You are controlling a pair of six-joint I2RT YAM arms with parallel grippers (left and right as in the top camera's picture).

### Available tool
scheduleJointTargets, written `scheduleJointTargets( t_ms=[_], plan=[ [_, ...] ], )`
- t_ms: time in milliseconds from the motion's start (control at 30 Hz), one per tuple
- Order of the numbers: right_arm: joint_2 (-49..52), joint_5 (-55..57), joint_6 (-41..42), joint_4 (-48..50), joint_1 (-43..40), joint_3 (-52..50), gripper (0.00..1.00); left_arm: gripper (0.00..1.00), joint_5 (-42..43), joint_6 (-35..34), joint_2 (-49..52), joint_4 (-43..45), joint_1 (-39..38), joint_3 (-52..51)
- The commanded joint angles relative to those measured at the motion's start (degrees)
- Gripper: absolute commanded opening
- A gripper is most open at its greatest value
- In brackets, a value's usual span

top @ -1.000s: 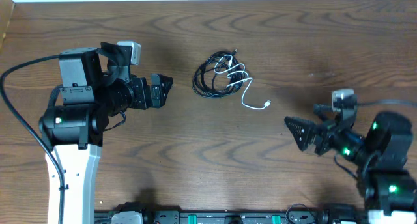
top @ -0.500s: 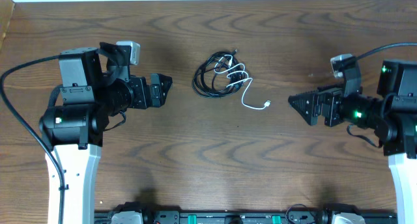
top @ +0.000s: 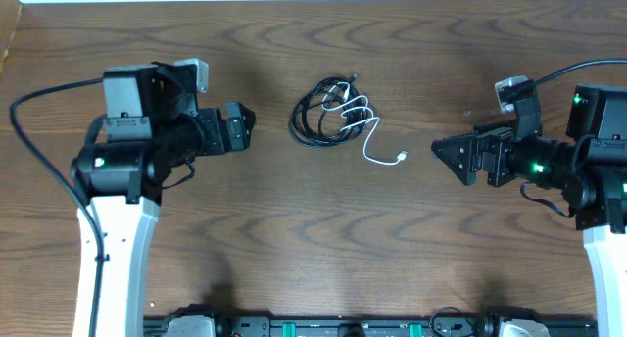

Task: Untangle cables
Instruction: 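Lower the left gripper onto the cable bundle and grasp it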

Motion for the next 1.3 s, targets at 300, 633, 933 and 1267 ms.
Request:
scheduleJointTargets(
  t_ms=[300,633,933,1267],
  plan=[
    [-0.09,-1.29,-0.55,0.13,0.17,1.11,0.99,0.99,-12.90,-3.04,12.15,-15.50,-8.22,21.05],
    [-0.09,-0.68,-0.52,-0.55,0.17,1.09,0.99,0.98,-18.34,-3.04,20.68,-20.81,-13.75,29.31],
    [-0.09,0.83,-0.55,-1.14,0.17,1.09,0.99,0.98,-17.70,-3.06,22.10,-14.86,-13.75,29.18],
    [0.57,2.51,-0.50,-1.25,0.17,1.05,0.99,0.95,-16.98,-3.28,31.36,-12.98,-14.27,29.14]
  ],
)
